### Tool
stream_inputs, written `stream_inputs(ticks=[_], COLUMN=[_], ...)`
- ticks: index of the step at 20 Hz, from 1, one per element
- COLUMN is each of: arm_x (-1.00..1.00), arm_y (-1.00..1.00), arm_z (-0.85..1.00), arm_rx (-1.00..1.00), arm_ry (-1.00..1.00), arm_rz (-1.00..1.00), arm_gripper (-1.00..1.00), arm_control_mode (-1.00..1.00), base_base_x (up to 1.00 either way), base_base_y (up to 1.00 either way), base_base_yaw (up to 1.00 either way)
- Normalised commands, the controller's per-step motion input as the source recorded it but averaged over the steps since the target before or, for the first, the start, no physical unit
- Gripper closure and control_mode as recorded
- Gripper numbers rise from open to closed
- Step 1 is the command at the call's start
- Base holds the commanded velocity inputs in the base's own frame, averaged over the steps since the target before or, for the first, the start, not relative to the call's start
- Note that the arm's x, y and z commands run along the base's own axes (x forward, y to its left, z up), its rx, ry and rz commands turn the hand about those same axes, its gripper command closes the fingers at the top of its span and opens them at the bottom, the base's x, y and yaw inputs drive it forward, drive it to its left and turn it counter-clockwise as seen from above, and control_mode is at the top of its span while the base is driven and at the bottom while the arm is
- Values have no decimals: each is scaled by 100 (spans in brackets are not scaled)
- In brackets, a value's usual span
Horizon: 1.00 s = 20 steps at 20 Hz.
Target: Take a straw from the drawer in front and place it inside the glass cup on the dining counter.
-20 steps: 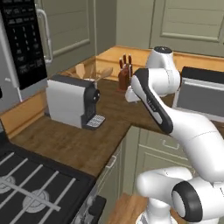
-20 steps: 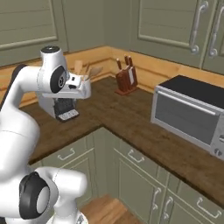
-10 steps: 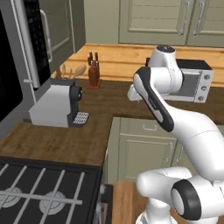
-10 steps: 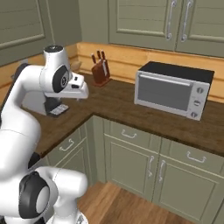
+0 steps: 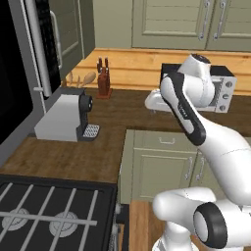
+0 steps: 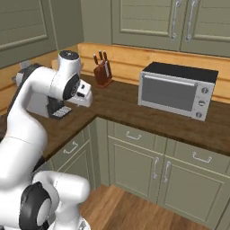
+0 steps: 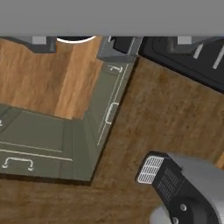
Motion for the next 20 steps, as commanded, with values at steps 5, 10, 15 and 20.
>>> stream_inputs(ticks=[5, 10, 15, 20], arm_x=[1, 8, 16, 18], arm_y=[-36, -12, 0, 0], arm_z=[-65, -93, -97, -90], arm_rx=[43, 31, 39, 39], arm_ry=[0, -1, -1, 0], arm_rz=[0, 2, 3, 4], arm_gripper=[-100, -100, -100, -100], arm_control_mode=[-100, -100, -100, -100], base_base_x=[0, 0, 0, 0], base_base_y=[0, 0, 0, 0], base_base_yaw=[0, 0, 0, 0])
